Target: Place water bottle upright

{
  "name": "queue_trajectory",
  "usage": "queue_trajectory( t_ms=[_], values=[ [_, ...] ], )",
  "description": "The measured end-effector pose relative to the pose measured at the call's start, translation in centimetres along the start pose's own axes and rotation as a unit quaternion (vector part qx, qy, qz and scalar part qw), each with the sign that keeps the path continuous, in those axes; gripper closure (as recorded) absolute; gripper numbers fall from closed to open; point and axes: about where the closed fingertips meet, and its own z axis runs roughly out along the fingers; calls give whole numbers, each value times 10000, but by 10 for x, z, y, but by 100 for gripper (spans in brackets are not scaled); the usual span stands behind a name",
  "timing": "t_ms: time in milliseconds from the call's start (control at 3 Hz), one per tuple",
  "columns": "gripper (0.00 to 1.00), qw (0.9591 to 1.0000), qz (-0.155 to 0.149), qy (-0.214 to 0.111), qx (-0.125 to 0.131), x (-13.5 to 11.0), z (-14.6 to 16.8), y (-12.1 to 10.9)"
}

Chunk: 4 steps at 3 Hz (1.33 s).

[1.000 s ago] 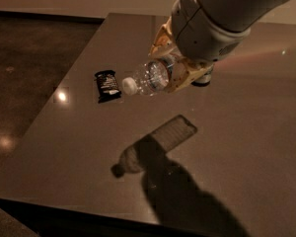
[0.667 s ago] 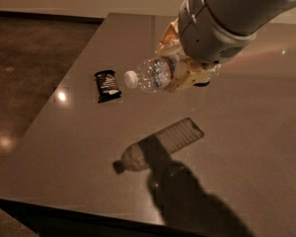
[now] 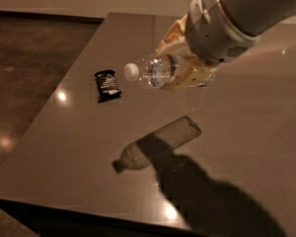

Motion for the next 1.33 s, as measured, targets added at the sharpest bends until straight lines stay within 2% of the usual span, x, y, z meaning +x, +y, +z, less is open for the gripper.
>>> queue_trajectory(
  t_ms=[333, 667, 1000, 1333],
  values=[
    [100, 9957, 448, -804, -53, 15, 13, -1],
    [100, 9796, 1005, -1737, -121, 25, 23, -1],
    [100, 9454, 1799, -2719, -59, 38, 24, -2],
    [100, 9196, 2236, -3230, 2, 47, 20, -4]
  ],
)
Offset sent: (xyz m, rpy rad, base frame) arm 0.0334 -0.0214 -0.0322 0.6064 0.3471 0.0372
